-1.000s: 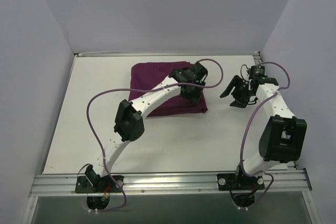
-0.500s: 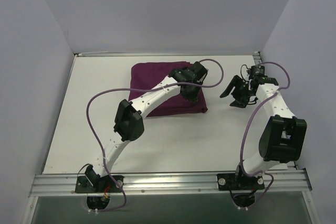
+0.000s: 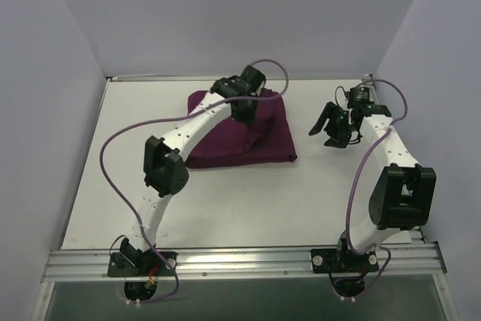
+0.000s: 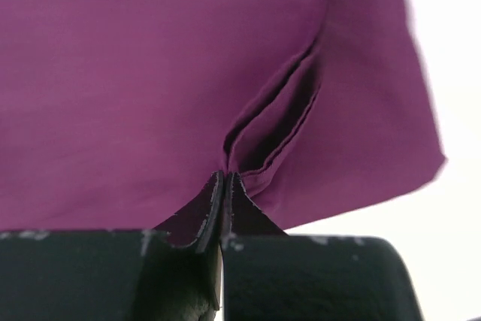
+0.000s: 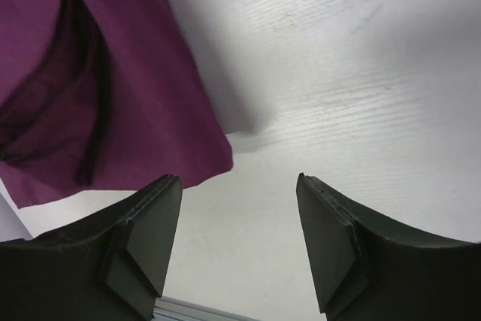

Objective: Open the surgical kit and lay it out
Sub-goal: Open the surgical kit at the center of the board.

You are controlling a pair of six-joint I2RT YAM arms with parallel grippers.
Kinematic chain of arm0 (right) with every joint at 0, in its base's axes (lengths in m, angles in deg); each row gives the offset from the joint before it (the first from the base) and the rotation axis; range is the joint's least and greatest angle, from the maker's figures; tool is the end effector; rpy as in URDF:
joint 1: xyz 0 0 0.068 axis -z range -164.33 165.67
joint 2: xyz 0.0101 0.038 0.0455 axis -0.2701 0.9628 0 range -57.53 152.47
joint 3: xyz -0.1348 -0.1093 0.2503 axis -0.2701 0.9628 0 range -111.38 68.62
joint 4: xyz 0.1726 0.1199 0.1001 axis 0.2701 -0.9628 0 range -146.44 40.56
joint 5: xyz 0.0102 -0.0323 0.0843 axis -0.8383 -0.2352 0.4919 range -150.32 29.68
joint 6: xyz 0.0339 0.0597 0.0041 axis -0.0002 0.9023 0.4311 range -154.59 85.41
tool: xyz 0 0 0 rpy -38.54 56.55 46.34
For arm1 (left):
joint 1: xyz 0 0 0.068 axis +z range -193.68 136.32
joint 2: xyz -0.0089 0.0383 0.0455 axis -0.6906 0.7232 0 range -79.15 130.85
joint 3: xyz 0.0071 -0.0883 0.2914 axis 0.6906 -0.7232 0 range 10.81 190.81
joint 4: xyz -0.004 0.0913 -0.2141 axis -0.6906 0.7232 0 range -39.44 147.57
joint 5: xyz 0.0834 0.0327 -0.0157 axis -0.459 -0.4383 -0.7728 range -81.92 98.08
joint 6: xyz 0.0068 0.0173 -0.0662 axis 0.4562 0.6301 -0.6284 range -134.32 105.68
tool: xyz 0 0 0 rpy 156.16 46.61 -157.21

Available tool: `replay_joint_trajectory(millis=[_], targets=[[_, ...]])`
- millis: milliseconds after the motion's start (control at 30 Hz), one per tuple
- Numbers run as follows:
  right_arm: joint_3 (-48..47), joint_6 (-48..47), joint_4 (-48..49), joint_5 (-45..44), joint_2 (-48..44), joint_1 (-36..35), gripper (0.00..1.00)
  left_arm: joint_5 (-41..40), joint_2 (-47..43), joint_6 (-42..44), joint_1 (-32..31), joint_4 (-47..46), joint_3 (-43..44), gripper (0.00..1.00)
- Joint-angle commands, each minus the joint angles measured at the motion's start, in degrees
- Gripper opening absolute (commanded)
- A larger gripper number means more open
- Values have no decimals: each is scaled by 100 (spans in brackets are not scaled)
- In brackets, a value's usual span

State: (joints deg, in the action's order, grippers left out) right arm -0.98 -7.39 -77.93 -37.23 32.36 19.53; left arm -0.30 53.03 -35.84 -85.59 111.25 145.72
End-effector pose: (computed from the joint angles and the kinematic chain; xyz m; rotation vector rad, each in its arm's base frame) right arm 0.3243 0.0000 0.2982 0.4717 2.3955 0.6722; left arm 0.3765 -0.3272 0.2941 0.4036 2.5506 -0.2287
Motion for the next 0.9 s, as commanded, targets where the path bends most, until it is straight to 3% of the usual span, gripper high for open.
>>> replay_joint_trajectory(millis=[0,167,333,367,433,467,533,600,867], targets=[[-527,-22,-139,-331,152,-350,63,-682,-1395,165,929,93,-366,2],[-1273,31,-244,-569,503,-1149,63,-1323,-2731,332,2123,198,-1369,2],[-2091,-118,-359,-762,1073,-1966,63,-1657,-4153,665,3951,57,-2837,2],[-2240,-162,-333,-736,1179,-2307,63,-2215,-4252,693,4119,101,-3091,3],[-2723,-267,-167,-553,1477,-2678,64,-2579,-4358,571,4680,390,-3199,30],[-2925,-416,-148,-534,1610,-3019,65,-2798,-4367,491,4788,539,-3260,62],[-3591,-548,-148,-542,2004,-3320,73,-2958,-4498,360,5042,655,-3409,87],[-4059,-733,-209,-455,2321,-3671,79,-2776,-4543,227,5087,646,-3533,97],[-6045,-348,-315,-428,3992,-4525,74,-2133,-4385,43,4895,655,-3691,94]])
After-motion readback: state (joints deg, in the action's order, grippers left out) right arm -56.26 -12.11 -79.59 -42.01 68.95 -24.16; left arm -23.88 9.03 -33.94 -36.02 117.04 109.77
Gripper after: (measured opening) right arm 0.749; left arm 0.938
